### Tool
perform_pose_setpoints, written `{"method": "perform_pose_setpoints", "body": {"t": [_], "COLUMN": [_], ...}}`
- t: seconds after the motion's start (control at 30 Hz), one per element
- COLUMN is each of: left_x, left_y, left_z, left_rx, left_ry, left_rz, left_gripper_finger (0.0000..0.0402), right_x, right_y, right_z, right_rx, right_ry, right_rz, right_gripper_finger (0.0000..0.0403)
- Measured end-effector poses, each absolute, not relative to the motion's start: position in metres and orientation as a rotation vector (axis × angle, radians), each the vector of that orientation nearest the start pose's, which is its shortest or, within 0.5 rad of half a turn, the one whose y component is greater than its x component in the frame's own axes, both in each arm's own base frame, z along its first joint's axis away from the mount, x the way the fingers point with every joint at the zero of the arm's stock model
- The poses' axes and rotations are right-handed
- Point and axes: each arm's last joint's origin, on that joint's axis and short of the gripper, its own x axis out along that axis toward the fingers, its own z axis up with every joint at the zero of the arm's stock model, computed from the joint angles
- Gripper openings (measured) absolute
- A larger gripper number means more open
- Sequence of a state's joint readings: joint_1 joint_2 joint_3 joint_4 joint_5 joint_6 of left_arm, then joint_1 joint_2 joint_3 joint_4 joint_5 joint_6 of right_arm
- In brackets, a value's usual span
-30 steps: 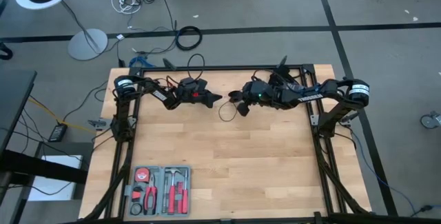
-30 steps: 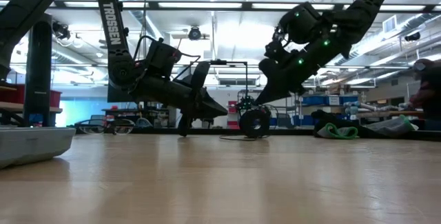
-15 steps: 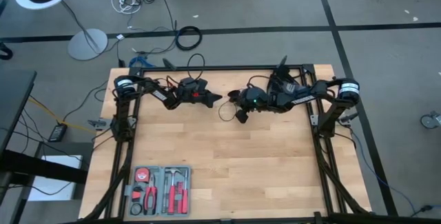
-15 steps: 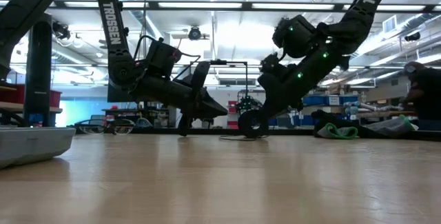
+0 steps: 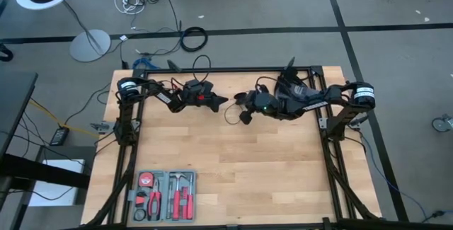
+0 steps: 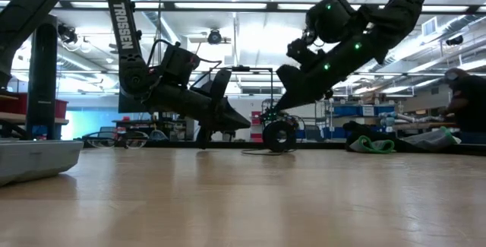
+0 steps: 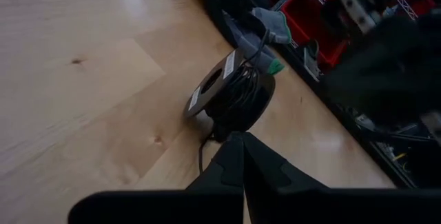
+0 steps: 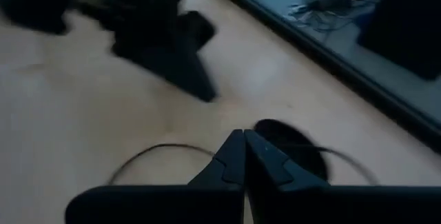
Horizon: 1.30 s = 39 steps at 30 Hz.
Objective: Coil cords
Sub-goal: Uncoil the black wire from the black spool
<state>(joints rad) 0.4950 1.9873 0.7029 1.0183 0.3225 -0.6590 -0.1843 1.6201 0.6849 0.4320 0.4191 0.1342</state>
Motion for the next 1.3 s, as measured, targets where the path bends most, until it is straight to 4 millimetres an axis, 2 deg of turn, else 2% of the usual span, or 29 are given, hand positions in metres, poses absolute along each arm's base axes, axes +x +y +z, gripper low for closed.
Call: {"method": "perform_pose_setpoints", "body": {"t": [0.23, 0.57, 0.8, 1.0, 1.17, 1.3], "left_x": [0.308, 0.308, 0.309, 0.307, 0.306, 0.306], "left_y": [0.156, 0.156, 0.156, 0.161, 0.166, 0.176], "left_z": [0.102, 0.102, 0.103, 0.108, 0.119, 0.122], "left_rx": [-0.759, -0.757, -0.739, -0.691, -0.646, -0.627], "left_ry": [0.180, 0.183, 0.177, 0.133, 0.029, 0.044], "left_rz": [0.248, 0.248, 0.229, 0.201, 0.167, 0.184], "left_gripper_finger": [0.0001, 0.0001, 0.0001, 0.0001, 0.0000, 0.0000], "right_x": [0.294, 0.296, 0.301, 0.300, 0.300, 0.300], "right_y": [-0.089, -0.075, -0.071, -0.079, -0.079, -0.076], "right_z": [0.148, 0.142, 0.154, 0.160, 0.159, 0.157], "right_rx": [0.157, 0.186, 0.135, 0.149, 0.213, 0.235], "right_ry": [0.548, 0.620, 0.496, 0.458, 0.471, 0.494], "right_rz": [-0.638, -0.480, -0.581, -0.603, -0.475, -0.400], "right_gripper_finger": [0.0000, 0.0000, 0.0000, 0.0000, 0.0000, 0.0000]}}
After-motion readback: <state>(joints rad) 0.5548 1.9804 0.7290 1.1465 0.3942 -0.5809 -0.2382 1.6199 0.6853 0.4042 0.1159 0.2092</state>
